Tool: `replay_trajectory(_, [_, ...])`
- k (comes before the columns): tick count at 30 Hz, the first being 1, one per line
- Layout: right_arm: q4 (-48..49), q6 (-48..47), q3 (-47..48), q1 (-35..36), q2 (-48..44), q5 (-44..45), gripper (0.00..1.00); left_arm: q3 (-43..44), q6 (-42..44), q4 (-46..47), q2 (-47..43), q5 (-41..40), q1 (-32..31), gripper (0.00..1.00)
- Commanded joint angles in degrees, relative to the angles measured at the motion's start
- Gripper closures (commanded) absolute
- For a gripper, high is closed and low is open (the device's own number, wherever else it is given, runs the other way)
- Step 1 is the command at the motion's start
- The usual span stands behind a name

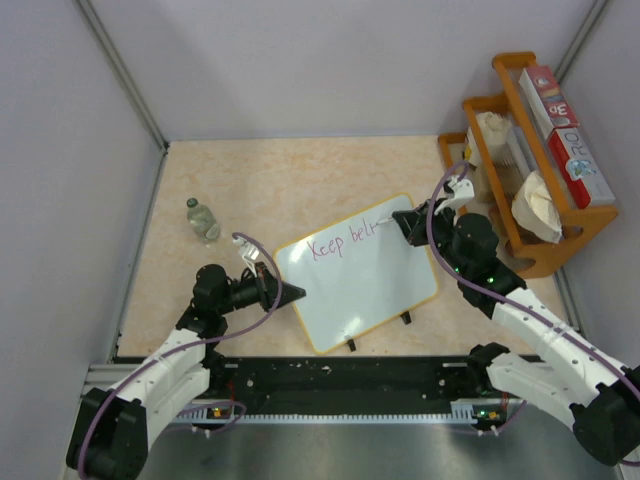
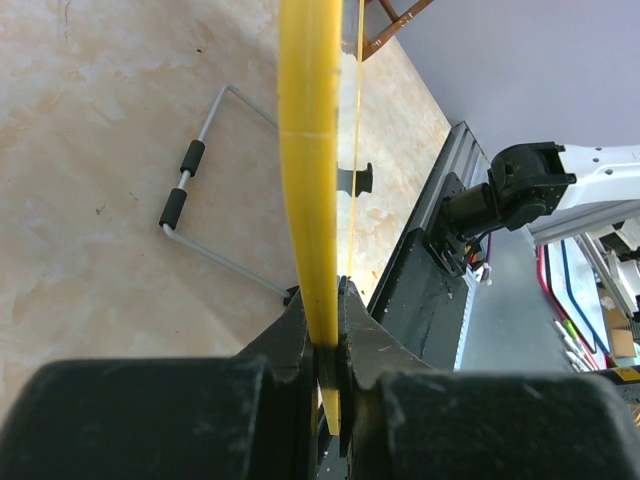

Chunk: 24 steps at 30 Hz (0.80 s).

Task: Write a sentence on the whiteboard

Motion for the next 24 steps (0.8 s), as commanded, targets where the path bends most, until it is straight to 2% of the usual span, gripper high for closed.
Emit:
replay_trajectory(1, [2.5,0.5,3.1,-0.7,0.8,-1.0,1.00,-2.2,8.3,-3.8,0.2,1.5,-0.6,1.00])
replay_trajectory(24, [0.6,0.4,1.4,-0.6,-1.0,-3.1,1.00,-2.3,8.3,-3.6,0.3,1.7,-0.6,1.00])
